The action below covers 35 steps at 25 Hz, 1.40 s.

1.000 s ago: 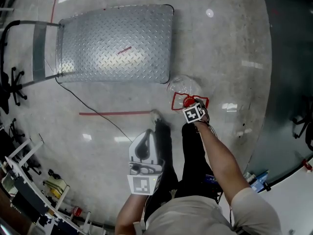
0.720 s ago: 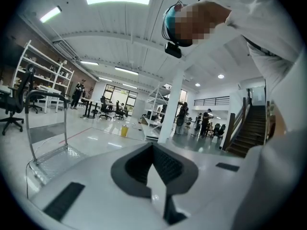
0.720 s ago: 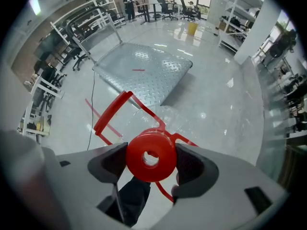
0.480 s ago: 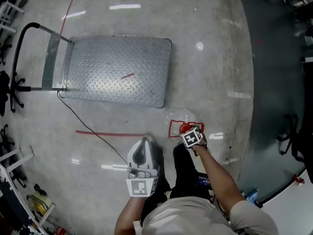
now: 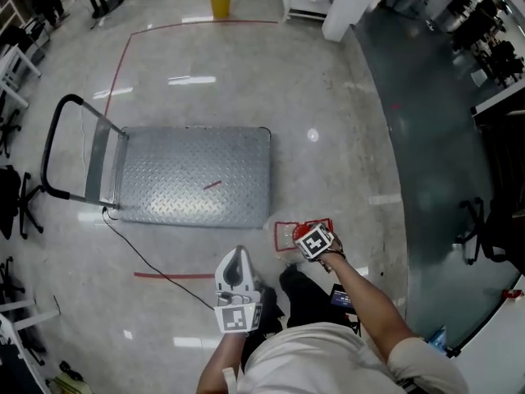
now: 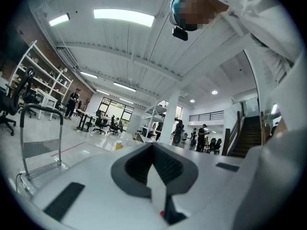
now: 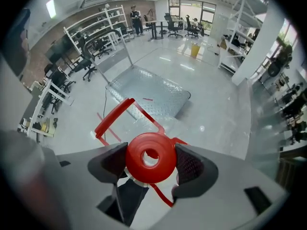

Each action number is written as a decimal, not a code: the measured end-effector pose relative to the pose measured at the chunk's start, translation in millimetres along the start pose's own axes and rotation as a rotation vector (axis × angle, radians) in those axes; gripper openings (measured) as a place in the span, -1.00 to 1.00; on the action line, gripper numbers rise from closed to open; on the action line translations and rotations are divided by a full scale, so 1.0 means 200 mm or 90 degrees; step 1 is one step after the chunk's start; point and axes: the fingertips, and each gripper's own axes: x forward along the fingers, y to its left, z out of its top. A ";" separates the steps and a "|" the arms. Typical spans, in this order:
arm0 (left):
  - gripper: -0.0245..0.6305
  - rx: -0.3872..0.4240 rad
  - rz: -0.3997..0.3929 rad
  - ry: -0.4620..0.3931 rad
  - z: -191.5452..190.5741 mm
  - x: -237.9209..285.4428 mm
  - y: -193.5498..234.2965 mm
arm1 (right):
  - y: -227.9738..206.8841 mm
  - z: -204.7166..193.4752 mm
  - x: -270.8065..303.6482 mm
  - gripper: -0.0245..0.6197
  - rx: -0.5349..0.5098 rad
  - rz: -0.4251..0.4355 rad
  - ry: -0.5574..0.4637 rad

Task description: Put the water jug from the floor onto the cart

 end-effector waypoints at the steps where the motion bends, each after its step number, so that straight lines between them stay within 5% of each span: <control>1: -0.92 0.000 -0.001 0.001 0.02 0.01 0.00 | -0.01 0.04 -0.03 0.02 -0.009 -0.004 -0.005; 17: -0.92 0.009 0.050 -0.026 0.23 0.58 0.16 | -0.30 0.97 -0.02 0.02 -0.112 0.002 -0.045; 25: -0.92 0.025 0.081 -0.039 0.33 0.94 0.20 | -0.47 1.28 0.11 0.02 -0.139 0.021 -0.040; 35: -0.92 0.013 0.052 -0.010 0.32 1.16 0.39 | -0.53 1.53 0.30 0.02 -0.102 0.017 -0.025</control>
